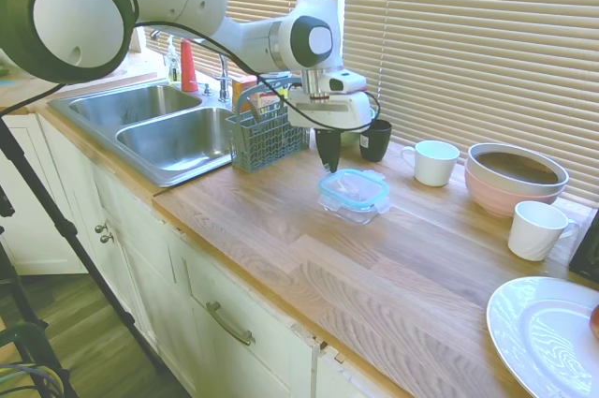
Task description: Cover the lid of the food container
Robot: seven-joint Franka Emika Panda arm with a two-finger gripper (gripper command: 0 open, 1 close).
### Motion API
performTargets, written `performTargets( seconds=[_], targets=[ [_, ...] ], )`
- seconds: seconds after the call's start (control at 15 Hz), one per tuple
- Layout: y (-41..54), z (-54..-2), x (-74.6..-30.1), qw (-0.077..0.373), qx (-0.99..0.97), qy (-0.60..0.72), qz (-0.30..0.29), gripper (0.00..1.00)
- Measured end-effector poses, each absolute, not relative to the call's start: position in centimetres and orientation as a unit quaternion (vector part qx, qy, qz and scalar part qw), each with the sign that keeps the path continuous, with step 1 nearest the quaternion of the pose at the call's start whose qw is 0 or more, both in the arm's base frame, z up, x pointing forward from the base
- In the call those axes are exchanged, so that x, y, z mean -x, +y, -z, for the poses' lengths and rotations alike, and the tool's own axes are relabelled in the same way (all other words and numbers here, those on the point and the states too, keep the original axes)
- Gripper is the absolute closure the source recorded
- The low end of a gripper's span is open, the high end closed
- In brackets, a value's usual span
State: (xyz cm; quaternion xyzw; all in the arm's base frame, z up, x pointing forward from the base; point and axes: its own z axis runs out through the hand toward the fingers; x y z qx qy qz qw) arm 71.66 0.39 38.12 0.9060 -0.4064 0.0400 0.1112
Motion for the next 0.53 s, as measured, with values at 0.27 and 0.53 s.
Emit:
performTargets(
  seconds=[0.27, 0.53],
  targets=[
    [-0.1, -38.2, -71.7, 0.117, -0.906, -0.404, -0.042, 0.0],
    [-1.1, -38.2, -71.8, 0.121, -0.906, -0.403, -0.044, 0.0]
  ],
)
